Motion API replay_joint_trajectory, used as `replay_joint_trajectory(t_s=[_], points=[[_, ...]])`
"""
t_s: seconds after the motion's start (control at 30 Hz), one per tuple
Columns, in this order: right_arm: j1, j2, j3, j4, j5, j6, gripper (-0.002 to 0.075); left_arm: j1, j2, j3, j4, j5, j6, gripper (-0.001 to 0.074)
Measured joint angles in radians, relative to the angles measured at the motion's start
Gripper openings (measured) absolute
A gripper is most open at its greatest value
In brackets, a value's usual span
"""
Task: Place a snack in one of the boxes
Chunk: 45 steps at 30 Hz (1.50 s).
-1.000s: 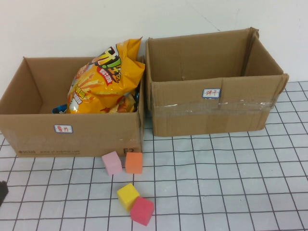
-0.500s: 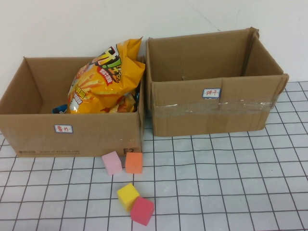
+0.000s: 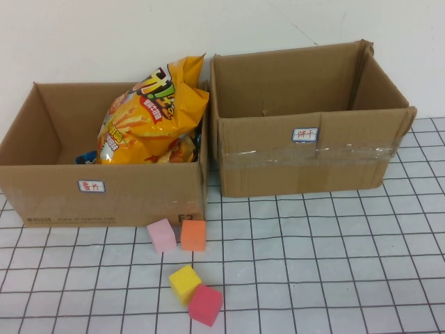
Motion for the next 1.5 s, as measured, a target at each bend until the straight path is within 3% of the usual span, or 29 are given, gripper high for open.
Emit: replay_joint_trajectory(t_s=[0.47, 1.07, 1.2, 1.33, 1.5], points=[[0.000, 0.000, 0.000, 0.000, 0.000, 0.000, 0.0003, -0.015, 0.000, 0.000, -0.130, 0.004, 0.235, -0.0001], [0.000, -0.007, 0.000, 0.000, 0.000, 0.000, 0.0003, -0.015, 0.000, 0.000, -0.140, 0.004, 0.256, -0.0001], [-0.082, -0.117, 0.000, -0.022, -0.013, 0.040, 0.0003, -0.015, 0.000, 0.000, -0.144, 0.004, 0.256, -0.0001], [-0.221, -0.227, 0.022, -0.038, -0.058, 0.096, 0.0002, -0.015, 0.000, 0.000, -0.144, 0.004, 0.256, -0.0001], [-0.360, -0.374, 0.156, -0.059, -0.129, 0.156, 0.0002, -0.015, 0.000, 0.000, -0.144, 0.004, 0.256, -0.0001]])
